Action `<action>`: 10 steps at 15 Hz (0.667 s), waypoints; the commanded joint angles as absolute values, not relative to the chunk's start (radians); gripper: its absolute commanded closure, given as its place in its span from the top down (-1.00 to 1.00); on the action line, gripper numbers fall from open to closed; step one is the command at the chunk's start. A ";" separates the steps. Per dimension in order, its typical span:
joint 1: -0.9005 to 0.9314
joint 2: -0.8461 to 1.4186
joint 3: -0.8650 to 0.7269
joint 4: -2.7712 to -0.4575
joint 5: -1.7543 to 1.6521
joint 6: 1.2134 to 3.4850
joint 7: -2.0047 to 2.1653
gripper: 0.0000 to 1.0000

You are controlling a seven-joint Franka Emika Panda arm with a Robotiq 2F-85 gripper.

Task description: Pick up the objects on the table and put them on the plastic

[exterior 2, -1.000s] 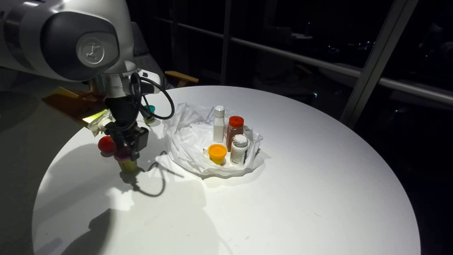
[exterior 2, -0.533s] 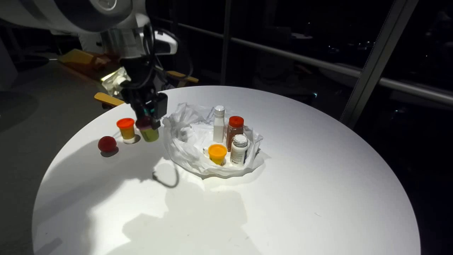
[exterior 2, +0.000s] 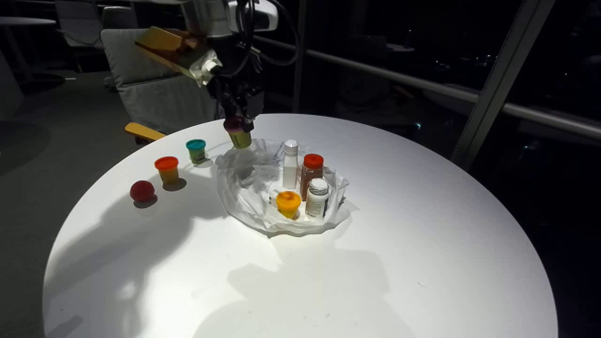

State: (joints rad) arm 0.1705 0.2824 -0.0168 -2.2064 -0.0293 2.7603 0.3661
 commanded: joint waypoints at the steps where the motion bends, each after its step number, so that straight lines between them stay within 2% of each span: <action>1: 0.156 0.400 -0.027 -2.064 -0.007 2.740 0.388 -0.43; 10: 0.120 0.599 -0.025 -1.914 0.071 2.695 0.371 -0.43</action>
